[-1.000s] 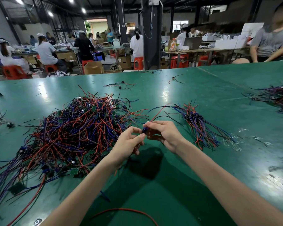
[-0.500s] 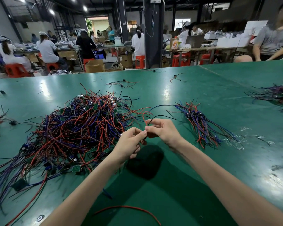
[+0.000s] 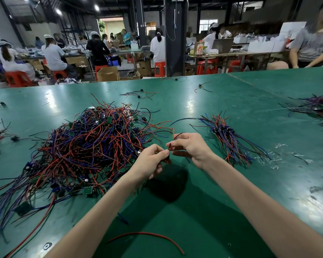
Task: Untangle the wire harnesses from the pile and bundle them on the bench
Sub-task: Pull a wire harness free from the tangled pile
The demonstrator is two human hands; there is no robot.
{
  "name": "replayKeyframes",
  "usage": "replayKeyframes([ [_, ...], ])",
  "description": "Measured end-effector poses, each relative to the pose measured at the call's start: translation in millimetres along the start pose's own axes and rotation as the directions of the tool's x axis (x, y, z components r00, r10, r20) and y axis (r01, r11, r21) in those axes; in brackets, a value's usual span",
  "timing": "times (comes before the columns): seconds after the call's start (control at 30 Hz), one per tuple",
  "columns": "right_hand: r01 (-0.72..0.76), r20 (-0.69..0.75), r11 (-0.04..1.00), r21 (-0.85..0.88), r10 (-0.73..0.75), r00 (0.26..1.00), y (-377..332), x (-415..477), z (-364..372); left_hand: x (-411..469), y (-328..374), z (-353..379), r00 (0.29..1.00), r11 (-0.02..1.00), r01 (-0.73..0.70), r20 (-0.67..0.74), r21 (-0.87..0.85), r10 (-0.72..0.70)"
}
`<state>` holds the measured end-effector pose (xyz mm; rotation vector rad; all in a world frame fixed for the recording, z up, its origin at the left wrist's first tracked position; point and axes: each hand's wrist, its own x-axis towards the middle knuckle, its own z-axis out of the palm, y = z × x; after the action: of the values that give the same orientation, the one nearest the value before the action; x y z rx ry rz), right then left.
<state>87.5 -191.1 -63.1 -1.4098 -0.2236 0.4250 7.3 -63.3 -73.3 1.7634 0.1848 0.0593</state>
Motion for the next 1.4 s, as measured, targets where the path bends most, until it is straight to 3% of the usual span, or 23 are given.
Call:
replayKeyframes([
  [0.27,0.082,0.021,0.991,-0.106,-0.080,0.997,-4,-1,0,1,2,-1,0.999,0.996,0.006,0.039,-0.089,-0.003],
  [0.63,0.028,-0.179,0.987,0.161,0.001,0.984,-11,10,-15,-2,4,6,0.994,0.998,0.034,0.101,0.061,-0.040],
  [0.9,0.097,-0.248,0.965,0.244,-0.034,0.968,-8,16,-22,-2,-1,6,0.995,0.979,-0.089,0.049,0.183,0.082],
  [1.03,0.127,-0.251,0.955,0.267,-0.059,0.966,-6,15,-23,-2,-3,6,0.999,0.995,-0.027,0.026,0.095,0.024],
  [1.2,0.159,-0.242,0.943,0.292,-0.088,0.966,-7,15,-21,-3,4,6,0.997,0.987,0.067,0.037,-0.143,-0.062],
  [1.4,0.145,-0.205,0.942,0.302,-0.084,0.975,-7,13,-22,-6,5,6,0.995,0.988,0.081,0.073,-0.130,-0.072],
])
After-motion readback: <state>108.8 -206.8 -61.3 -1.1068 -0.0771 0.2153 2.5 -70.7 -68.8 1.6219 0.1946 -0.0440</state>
